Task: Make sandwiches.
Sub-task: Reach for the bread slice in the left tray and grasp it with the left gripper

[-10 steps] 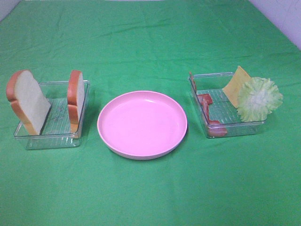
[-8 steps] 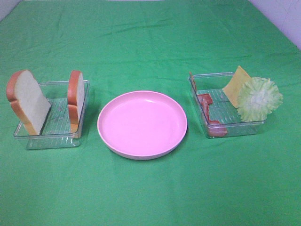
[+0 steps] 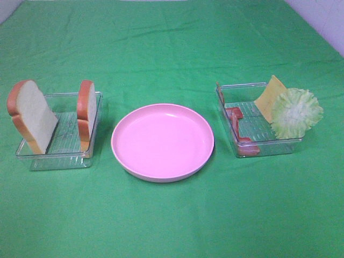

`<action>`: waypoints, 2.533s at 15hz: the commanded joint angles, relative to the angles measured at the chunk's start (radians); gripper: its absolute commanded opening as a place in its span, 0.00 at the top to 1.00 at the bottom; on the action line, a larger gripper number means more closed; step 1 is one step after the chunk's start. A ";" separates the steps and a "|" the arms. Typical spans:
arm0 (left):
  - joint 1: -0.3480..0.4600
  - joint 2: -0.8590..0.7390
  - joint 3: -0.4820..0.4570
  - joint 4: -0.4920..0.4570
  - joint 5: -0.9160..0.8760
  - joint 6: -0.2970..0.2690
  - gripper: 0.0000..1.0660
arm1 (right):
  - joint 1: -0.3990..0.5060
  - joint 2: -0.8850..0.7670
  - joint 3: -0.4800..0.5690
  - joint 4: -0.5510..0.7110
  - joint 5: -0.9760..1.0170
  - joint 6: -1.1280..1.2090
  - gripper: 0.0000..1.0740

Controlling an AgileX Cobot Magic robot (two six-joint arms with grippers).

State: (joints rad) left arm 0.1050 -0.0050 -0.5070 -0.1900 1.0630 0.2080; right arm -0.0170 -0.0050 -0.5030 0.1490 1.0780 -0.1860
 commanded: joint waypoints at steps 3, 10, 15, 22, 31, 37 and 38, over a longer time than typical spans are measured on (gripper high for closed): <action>-0.001 -0.021 0.001 -0.007 -0.006 -0.007 0.19 | -0.006 -0.012 -0.001 0.000 -0.010 -0.012 0.32; -0.001 -0.021 0.001 -0.007 -0.006 -0.007 0.19 | -0.006 -0.012 -0.001 0.000 -0.010 -0.012 0.32; -0.001 -0.021 0.001 -0.007 -0.006 -0.007 0.19 | -0.006 -0.012 -0.001 0.000 -0.010 -0.012 0.32; -0.001 -0.020 0.002 0.004 -0.014 -0.007 0.19 | -0.006 -0.012 -0.001 0.000 -0.010 -0.012 0.32; -0.001 0.420 -0.080 -0.304 -0.376 -0.038 0.27 | -0.006 -0.012 -0.001 0.000 -0.010 -0.012 0.32; -0.001 1.103 -0.551 -0.356 -0.041 -0.010 0.27 | -0.006 -0.012 -0.001 0.000 -0.010 -0.012 0.32; -0.001 1.153 -0.597 -0.356 -0.011 -0.025 0.27 | -0.006 -0.012 -0.001 0.000 -0.010 -0.012 0.32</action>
State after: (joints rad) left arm 0.1050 1.1390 -1.0860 -0.5330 1.0170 0.1910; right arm -0.0170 -0.0050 -0.5030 0.1490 1.0780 -0.1860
